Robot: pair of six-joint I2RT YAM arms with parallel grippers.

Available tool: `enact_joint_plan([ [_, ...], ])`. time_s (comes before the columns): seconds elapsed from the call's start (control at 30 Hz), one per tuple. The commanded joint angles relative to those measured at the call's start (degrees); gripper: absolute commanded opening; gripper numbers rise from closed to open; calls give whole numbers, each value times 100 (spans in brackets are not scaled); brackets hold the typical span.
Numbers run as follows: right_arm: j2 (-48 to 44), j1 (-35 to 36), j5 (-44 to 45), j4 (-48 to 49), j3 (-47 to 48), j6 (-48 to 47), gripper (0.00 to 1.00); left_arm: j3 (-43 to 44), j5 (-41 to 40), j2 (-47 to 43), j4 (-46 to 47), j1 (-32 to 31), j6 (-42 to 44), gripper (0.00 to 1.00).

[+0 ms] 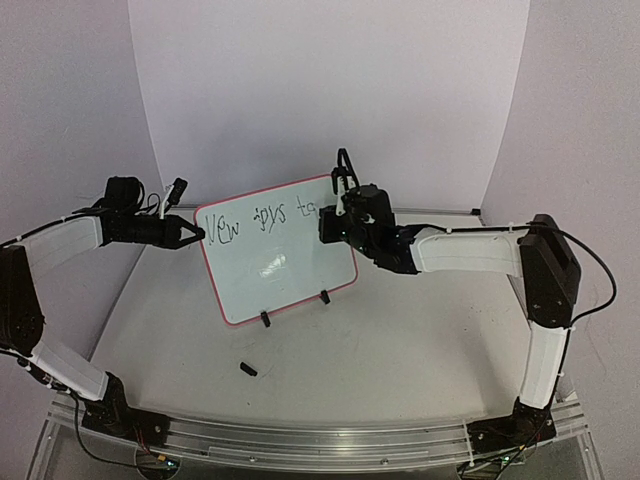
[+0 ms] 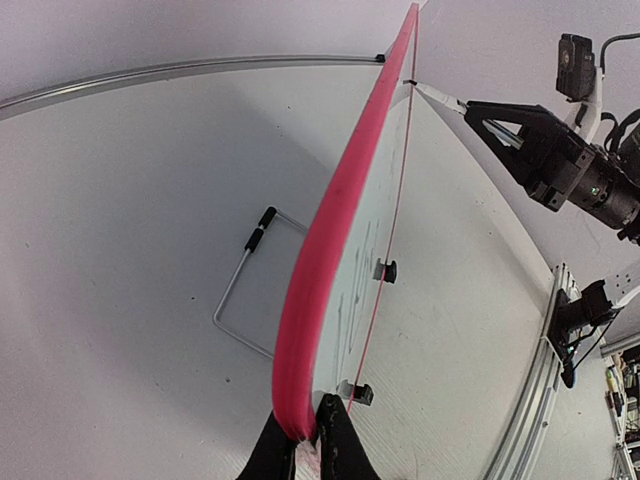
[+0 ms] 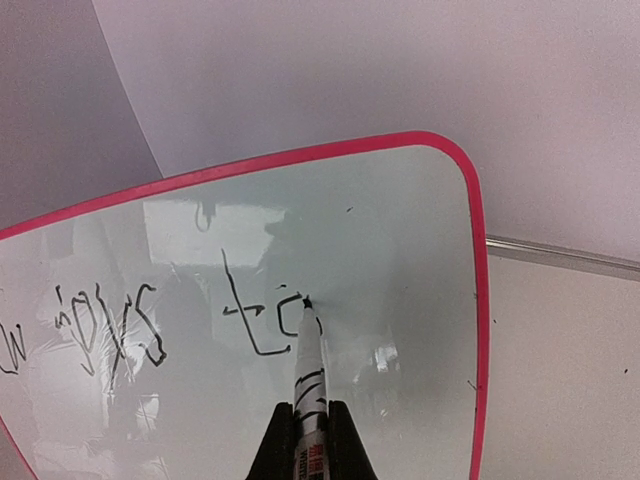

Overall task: Write a sentence on the whiteboard
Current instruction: Write on the whiteboard with the whiteboard marker without the cap.

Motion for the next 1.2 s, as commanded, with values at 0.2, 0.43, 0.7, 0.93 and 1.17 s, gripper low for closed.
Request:
enact_joint_plan([
  [0.2, 101, -25, 34, 10, 95, -7, 0, 147, -553, 129, -176, 9, 98, 0],
  [0.43, -144, -28, -21, 109, -31, 1, 0, 143, -574, 125, -178, 14, 89, 0],
  [0.7, -1003, -24, -1015, 156, -506, -165, 0, 151, -615, 165, -205, 14, 98, 0],
  [0.93, -1723, -2, -1505, -383, -856, -183, 0, 147, -623, 146, -198, 3, 90, 0],
  [1.17, -1885, 475, -1340, -751, -868, -139, 0, 149, -602, 136, -185, 3, 51, 0],
])
